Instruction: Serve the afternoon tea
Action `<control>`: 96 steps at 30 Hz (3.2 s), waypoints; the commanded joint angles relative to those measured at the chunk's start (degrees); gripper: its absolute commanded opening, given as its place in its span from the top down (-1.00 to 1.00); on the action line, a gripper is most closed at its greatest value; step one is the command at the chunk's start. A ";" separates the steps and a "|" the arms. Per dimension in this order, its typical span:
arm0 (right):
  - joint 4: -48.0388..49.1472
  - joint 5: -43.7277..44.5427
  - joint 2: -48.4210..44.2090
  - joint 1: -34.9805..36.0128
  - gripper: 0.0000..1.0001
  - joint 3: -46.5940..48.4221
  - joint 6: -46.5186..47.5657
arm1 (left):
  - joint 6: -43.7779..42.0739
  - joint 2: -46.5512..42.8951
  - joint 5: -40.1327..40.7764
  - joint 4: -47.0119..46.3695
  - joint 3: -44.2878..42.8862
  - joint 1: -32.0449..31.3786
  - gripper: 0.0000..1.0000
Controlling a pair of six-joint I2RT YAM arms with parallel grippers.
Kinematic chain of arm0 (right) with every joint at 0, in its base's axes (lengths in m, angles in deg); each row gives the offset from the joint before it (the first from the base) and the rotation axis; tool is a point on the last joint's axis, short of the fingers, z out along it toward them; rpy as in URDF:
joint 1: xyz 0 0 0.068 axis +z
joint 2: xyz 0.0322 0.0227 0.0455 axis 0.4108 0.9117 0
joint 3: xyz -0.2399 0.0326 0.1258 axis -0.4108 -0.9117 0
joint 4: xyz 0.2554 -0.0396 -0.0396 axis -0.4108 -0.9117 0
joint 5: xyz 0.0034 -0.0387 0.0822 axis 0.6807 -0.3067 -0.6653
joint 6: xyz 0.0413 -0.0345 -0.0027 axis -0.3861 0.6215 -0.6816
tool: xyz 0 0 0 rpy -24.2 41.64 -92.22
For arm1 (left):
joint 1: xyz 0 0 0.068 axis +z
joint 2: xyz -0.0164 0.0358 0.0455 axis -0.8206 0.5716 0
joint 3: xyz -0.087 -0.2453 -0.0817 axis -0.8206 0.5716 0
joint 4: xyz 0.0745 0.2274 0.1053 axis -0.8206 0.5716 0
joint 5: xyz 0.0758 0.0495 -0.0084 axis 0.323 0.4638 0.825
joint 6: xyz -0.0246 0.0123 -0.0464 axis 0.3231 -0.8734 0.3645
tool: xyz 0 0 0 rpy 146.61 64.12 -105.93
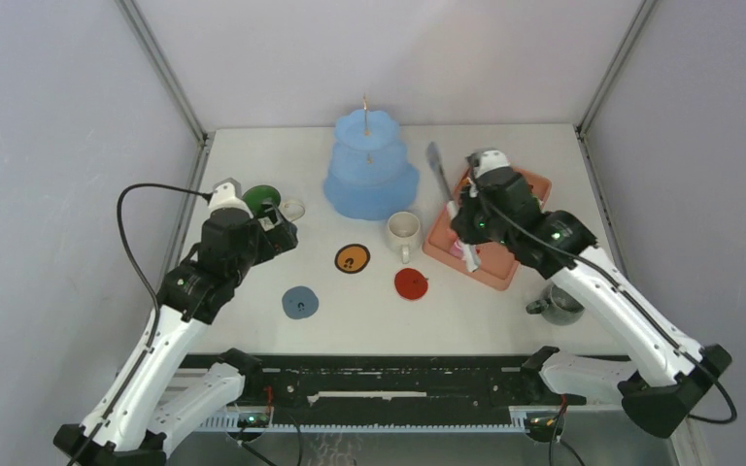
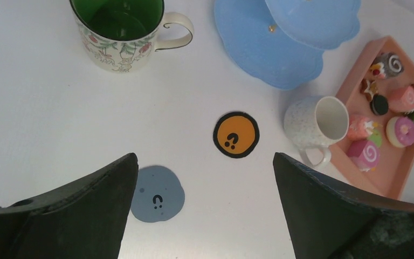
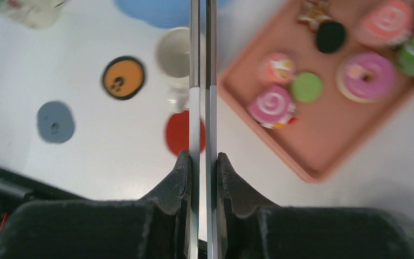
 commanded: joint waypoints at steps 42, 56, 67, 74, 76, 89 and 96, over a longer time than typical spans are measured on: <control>-16.20 -9.27 -6.44 -16.75 0.37 -6.54 -3.10 | -4.52 4.92 -10.76 -4.80 1.67 0.26 -0.98; -12.32 -8.08 -1.59 -9.95 0.97 -9.86 -5.36 | -3.71 4.49 -11.31 -4.77 1.48 0.26 -0.98; -18.93 -2.29 -4.70 -14.92 1.00 -11.73 -6.30 | -2.38 4.76 -12.06 -6.08 1.40 0.30 -0.98; -19.50 -3.07 -8.51 -17.55 1.00 -11.82 -5.96 | -2.63 6.32 -13.42 -6.81 0.39 0.26 -0.98; -19.87 -3.37 -9.41 -17.36 1.00 -11.81 -6.90 | -2.71 6.43 -13.55 -6.91 0.34 0.30 -0.98; -25.85 -0.73 -16.88 -13.28 1.00 -11.84 -14.08 | -3.23 7.77 -15.20 -7.50 -0.07 0.26 -0.98; -16.37 -0.87 -18.86 1.56 1.00 -12.14 -12.98 | -3.70 8.36 -15.49 -7.41 -0.05 0.26 -0.98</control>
